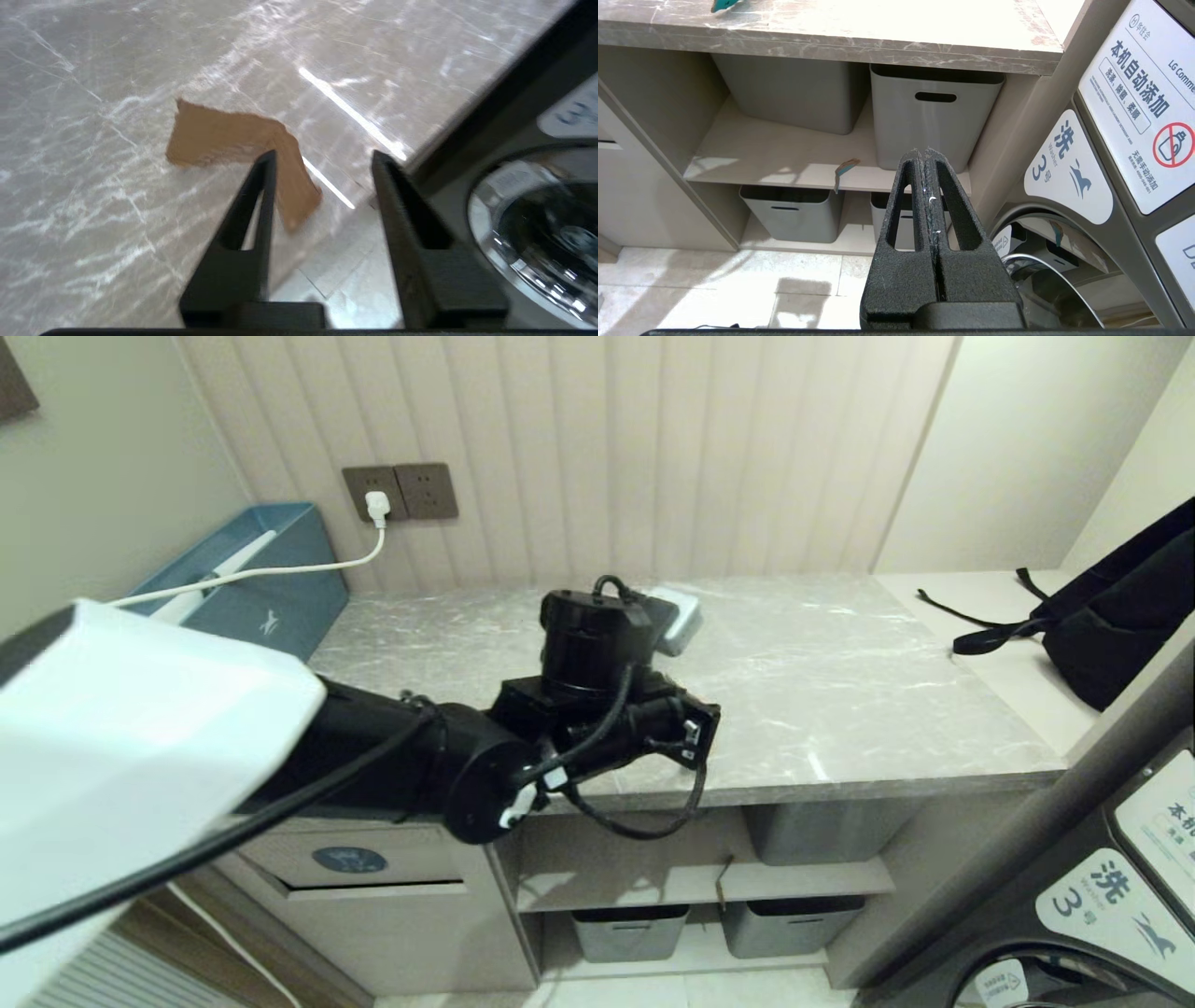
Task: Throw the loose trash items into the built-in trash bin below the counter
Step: Pick up the garbage
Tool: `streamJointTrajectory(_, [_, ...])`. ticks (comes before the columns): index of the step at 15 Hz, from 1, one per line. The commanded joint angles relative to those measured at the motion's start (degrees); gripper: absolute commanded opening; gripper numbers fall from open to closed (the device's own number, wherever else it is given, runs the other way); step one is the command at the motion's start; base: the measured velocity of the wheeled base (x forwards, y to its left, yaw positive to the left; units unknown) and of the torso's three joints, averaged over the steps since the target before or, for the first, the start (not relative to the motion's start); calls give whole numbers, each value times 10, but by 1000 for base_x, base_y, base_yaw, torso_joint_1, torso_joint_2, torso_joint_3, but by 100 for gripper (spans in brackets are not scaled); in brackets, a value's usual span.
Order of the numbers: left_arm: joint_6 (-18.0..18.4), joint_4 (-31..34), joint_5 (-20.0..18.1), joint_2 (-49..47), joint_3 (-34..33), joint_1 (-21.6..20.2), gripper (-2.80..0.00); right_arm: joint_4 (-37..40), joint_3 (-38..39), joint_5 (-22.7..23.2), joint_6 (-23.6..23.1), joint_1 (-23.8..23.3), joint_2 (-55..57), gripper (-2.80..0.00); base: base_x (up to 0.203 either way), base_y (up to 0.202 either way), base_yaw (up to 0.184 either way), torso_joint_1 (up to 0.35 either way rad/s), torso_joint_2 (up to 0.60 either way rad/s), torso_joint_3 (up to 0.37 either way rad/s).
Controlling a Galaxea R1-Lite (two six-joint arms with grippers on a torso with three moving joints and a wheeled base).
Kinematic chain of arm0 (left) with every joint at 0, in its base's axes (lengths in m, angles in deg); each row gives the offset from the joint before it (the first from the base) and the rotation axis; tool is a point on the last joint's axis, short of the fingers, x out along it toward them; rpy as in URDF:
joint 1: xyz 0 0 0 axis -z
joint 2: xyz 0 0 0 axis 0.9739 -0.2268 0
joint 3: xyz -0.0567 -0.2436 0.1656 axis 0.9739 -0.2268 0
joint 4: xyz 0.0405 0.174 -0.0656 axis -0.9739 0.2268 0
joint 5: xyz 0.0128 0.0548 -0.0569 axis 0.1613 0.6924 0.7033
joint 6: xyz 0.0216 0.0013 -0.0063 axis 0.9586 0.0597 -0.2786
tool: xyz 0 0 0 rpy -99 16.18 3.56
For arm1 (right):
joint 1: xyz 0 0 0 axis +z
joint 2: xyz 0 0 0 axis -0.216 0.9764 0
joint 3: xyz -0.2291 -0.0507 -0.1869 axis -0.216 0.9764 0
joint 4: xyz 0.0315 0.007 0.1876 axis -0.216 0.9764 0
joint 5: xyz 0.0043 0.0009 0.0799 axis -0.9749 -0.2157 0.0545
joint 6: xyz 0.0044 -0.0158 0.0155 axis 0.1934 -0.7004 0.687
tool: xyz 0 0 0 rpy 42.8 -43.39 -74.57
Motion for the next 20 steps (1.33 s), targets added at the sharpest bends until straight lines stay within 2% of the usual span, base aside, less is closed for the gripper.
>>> streamJointTrajectory(1, [5, -3, 36, -58, 45, 10, 0, 0, 0, 0, 0, 0, 0, -280, 0, 0, 0, 0, 0, 0])
streamJointTrajectory(3, [20, -5, 109, -98, 109, 23, 0, 0, 0, 0, 0, 0, 0, -280, 0, 0, 0, 0, 0, 0])
streamJointTrajectory(4, [27, -6, 126, -115, 129, 32, 0, 0, 0, 0, 0, 0, 0, -280, 0, 0, 0, 0, 0, 0])
streamJointTrajectory(7, [82, -6, 137, -133, 135, 36, 0, 0, 0, 0, 0, 0, 0, -280, 0, 0, 0, 0, 0, 0])
streamJointTrajectory(8, [89, -6, 142, -140, 134, 36, 0, 0, 0, 0, 0, 0, 0, -280, 0, 0, 0, 0, 0, 0])
streamJointTrajectory(11, [102, -6, 170, -156, 136, 35, 0, 0, 0, 0, 0, 0, 0, -280, 0, 0, 0, 0, 0, 0])
streamJointTrajectory(20, [98, -8, 176, -175, 146, 22, 0, 0, 0, 0, 0, 0, 0, -280, 0, 0, 0, 0, 0, 0])
